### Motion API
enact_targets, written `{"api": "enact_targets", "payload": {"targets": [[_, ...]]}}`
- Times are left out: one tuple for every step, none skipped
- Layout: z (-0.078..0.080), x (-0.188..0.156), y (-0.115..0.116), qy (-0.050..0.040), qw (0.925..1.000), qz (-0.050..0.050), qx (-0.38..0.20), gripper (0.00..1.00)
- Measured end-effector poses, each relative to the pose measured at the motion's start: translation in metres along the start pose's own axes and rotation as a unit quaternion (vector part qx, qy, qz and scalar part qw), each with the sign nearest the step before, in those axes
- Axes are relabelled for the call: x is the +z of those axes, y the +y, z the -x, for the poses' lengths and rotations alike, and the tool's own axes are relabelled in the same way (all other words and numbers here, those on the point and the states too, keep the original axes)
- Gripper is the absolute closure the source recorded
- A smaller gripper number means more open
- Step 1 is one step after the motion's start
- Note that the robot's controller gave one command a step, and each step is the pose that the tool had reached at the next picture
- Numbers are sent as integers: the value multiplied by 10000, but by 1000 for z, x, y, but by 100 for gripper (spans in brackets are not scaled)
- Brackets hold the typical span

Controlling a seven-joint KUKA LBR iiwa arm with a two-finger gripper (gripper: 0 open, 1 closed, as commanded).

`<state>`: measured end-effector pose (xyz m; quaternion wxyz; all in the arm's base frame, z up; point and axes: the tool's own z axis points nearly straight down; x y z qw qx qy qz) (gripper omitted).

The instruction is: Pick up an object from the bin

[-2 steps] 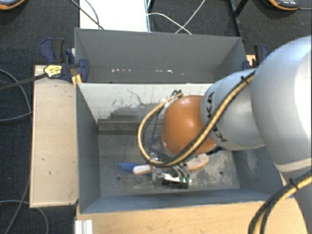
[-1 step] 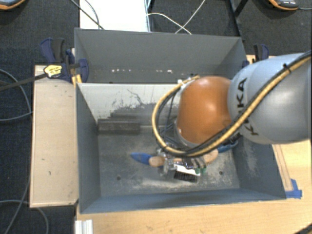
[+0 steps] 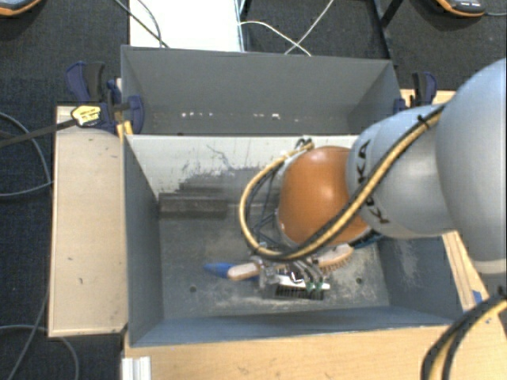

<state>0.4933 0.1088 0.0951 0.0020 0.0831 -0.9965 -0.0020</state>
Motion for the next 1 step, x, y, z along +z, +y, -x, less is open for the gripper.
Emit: {"api": "enact_targets", "payload": {"targets": [[3, -84, 4, 26, 10000, -16, 31, 100]]}}
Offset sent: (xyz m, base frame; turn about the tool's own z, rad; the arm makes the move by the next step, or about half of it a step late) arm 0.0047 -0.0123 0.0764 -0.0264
